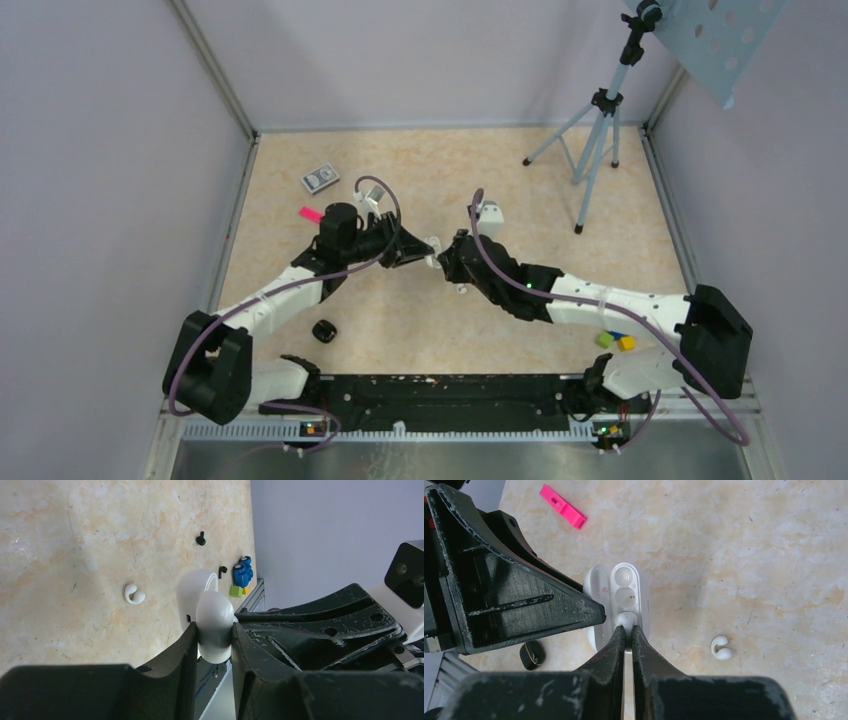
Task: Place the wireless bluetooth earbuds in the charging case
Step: Insert the left earbud into the left side groove of the charging case.
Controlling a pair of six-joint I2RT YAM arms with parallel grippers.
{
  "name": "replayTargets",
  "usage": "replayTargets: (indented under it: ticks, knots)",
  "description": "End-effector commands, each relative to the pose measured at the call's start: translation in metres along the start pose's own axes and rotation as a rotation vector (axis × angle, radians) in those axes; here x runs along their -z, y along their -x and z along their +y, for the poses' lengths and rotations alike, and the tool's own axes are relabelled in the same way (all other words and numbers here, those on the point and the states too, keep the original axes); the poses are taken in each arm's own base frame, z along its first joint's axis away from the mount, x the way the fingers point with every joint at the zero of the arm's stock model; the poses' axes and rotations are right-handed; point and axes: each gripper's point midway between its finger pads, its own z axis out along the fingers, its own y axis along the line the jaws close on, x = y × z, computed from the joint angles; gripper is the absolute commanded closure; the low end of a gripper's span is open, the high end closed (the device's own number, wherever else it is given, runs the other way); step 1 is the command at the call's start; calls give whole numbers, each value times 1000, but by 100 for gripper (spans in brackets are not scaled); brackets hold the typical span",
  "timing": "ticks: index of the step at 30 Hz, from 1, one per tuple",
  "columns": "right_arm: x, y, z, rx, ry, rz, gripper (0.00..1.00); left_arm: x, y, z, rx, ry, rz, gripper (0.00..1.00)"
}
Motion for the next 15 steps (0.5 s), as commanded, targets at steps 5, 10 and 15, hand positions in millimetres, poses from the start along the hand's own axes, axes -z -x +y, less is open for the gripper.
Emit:
replayTargets:
  ticks: [5, 10, 15]
  knots:
    - [-4, 1, 3, 20, -16, -32, 100, 4, 9, -23, -55, -62, -19, 99]
    - [-5, -2, 5, 22, -9, -28, 100, 3, 12, -25, -55, -64, -22, 99]
    - [-4, -3, 6, 17, -8, -25, 86, 1, 13, -26, -56, -60, -22, 99]
